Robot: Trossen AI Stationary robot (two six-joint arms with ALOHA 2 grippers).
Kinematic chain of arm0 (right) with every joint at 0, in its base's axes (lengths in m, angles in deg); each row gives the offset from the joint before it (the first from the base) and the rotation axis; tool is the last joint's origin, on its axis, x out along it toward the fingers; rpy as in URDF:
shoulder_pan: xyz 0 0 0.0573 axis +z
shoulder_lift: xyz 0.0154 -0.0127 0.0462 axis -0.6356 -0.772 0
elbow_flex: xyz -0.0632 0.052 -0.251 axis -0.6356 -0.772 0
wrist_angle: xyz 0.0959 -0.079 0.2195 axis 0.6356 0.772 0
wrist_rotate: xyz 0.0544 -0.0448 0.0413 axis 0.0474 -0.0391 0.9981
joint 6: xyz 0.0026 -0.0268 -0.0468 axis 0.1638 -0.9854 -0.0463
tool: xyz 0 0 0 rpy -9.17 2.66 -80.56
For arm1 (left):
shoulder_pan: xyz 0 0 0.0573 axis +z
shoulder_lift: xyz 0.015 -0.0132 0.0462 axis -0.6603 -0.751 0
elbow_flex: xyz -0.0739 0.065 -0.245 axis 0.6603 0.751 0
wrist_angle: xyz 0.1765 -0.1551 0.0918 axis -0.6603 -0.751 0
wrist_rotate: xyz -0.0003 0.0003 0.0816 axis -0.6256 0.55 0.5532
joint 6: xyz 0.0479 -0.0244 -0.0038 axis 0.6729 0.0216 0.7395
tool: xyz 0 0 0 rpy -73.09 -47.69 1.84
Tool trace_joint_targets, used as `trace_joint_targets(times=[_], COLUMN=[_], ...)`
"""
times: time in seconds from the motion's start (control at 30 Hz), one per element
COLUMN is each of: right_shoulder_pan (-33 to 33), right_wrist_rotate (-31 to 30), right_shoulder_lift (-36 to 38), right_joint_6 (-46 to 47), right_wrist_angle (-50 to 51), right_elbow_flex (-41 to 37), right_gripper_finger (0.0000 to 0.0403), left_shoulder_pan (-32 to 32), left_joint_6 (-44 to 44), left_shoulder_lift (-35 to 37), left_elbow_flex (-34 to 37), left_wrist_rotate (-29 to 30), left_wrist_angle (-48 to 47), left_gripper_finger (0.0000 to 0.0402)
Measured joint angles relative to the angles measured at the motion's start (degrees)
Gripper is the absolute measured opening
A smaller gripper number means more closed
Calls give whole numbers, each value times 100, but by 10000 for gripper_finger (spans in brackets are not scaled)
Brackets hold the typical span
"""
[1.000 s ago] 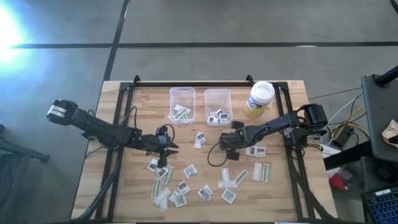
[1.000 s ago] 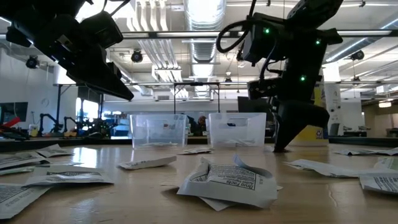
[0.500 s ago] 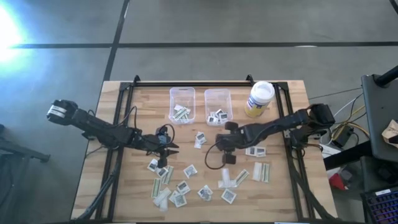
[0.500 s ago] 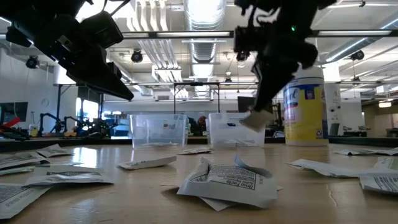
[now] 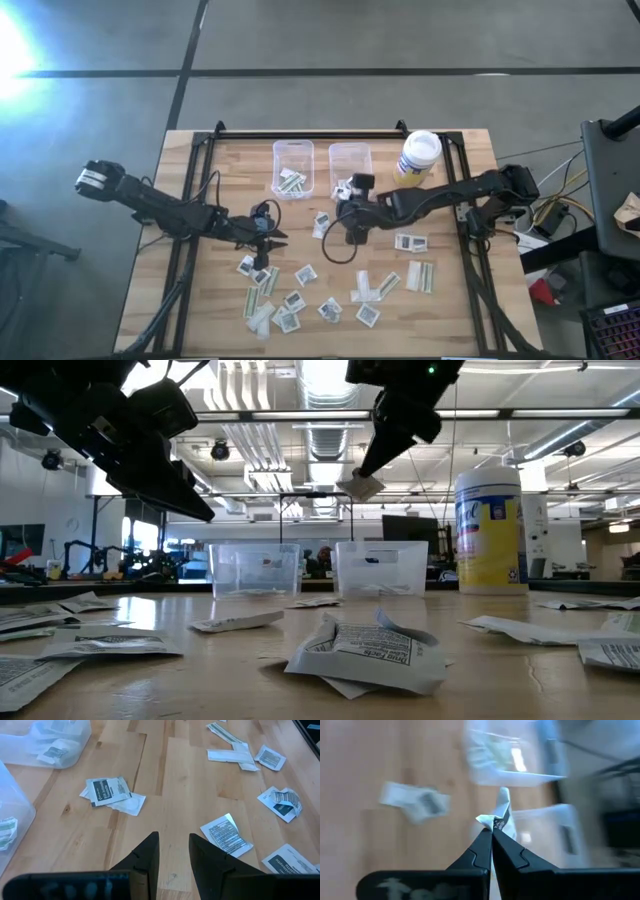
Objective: Pick & Place First Aid Supplies
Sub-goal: Put the gray towelette pack into the right transparent bin
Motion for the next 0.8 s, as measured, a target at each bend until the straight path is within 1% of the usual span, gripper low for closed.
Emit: trace_joint_targets(times=[0.1,0.17,0.27,0.4,0.47,0.67,0.8], right_shoulder_pan=[-83,-175,-345,-691,-947,-1728,-2041], right_wrist_rotate=[-586,-778,-892,-839,-593,902,1442], right_shoulder_lift=[-2,-2,-2,-4,-4,-4,-4], right_joint_6=[-208,-236,-238,12,173,794,1178], right_wrist_angle=[1,2,-7,-7,-10,-19,-20], right_elbow_flex=[-12,-27,-69,-173,-212,-234,-242], right_gripper_finger=[8,8,8,8,8,8,8], left_shoulder_pan=[-1,0,-1,0,1,0,1], left_joint_6=[-3,-9,-9,-13,-31,-31,-31], left_shoulder_lift=[0,0,0,0,0,0,0], left_elbow_flex=[0,0,0,0,0,0,0], left_wrist_rotate=[-5,-5,-5,-5,-5,-5,-5], left_wrist_angle=[-2,-2,-2,-2,-2,-2,-2], left_gripper_finger=[99,99,99,99,99,99,99])
